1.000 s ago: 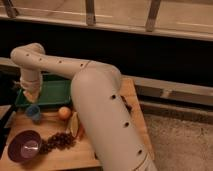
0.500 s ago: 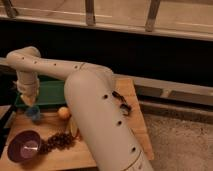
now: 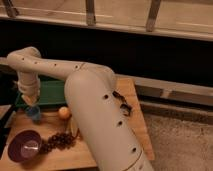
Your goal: Place fork in plastic cup
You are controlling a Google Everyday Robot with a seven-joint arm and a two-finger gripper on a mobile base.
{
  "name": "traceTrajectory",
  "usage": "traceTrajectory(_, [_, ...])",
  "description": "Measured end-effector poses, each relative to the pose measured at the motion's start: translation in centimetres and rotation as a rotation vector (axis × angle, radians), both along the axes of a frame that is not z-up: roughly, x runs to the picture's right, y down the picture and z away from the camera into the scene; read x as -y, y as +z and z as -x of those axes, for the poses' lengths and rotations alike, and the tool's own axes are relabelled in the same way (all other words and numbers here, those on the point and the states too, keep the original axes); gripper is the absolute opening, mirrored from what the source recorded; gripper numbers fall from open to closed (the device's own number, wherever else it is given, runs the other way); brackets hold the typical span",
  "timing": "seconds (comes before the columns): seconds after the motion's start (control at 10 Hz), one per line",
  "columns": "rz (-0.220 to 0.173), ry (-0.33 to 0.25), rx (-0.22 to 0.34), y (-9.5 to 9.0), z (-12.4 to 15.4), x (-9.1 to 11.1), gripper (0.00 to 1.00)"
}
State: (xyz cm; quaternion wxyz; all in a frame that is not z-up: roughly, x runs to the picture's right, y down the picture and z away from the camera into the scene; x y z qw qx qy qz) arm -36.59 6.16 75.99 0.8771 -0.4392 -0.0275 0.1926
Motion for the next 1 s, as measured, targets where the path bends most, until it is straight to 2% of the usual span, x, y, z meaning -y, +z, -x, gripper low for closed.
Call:
traceTrajectory(0.2, [0.009,0.021,-0.008,0.7,-0.8,0.0,0.00])
traceTrajectory(0.5, [0.030,0.031,0.009,1.8,-0.4,-0.4,0.00])
traceTrajectory(1.0, [0.062,0.002,0.054,3.2,1.7,-0.7,0.00])
